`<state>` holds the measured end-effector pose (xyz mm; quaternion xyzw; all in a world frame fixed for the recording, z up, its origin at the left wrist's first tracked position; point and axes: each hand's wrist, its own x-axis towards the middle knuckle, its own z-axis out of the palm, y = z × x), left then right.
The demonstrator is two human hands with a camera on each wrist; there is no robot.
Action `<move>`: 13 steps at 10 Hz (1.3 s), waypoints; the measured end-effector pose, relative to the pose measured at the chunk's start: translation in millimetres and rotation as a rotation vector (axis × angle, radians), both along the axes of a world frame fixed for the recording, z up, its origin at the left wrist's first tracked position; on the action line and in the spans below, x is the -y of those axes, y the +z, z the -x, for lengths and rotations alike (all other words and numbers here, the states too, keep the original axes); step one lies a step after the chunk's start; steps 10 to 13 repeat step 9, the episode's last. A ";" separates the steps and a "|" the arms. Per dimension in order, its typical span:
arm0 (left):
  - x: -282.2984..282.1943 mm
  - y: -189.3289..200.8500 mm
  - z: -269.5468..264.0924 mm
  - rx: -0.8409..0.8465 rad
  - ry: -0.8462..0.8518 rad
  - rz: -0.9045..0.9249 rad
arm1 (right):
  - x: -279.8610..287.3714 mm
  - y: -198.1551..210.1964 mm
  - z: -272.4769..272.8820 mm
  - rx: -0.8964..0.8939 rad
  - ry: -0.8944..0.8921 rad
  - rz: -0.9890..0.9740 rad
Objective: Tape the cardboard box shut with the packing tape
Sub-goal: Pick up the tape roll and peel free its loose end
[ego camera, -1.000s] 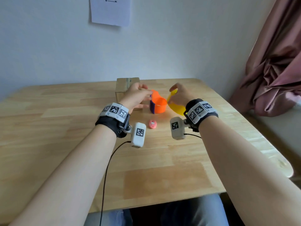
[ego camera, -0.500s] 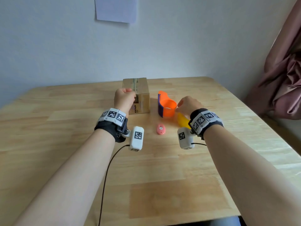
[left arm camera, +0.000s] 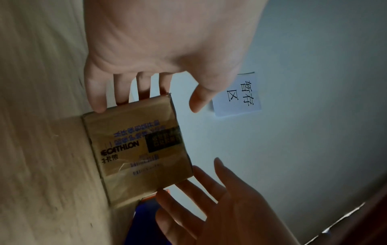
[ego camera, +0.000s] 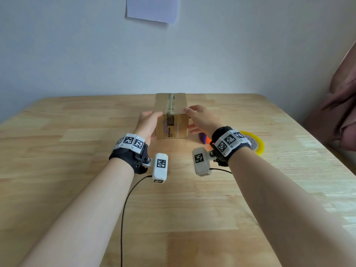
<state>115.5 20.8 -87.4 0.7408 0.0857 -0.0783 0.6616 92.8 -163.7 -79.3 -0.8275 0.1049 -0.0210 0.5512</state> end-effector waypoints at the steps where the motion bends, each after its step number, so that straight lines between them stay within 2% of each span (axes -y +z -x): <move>1: -4.8 3.8 6.6 -0.007 -0.012 -0.006 | -0.1 1.9 9.8 -0.008 -0.011 -0.001; 4: -2.9 3.1 51.6 -0.064 -0.054 -0.050 | -0.3 4.9 63.4 -0.016 0.003 0.021; 7: 0.6 14.8 79.0 -0.073 0.029 -0.089 | -3.8 16.6 95.9 -0.089 0.086 0.029; 8: 3.7 25.0 76.8 -0.016 0.047 -0.154 | -3.1 27.9 97.0 -0.129 0.106 0.094; 9: 2.8 50.5 76.9 0.150 0.010 -0.136 | 0.6 49.1 98.8 -0.008 0.068 0.172; 13: 2.8 50.5 76.9 0.150 0.010 -0.136 | 0.6 49.1 98.8 -0.008 0.068 0.172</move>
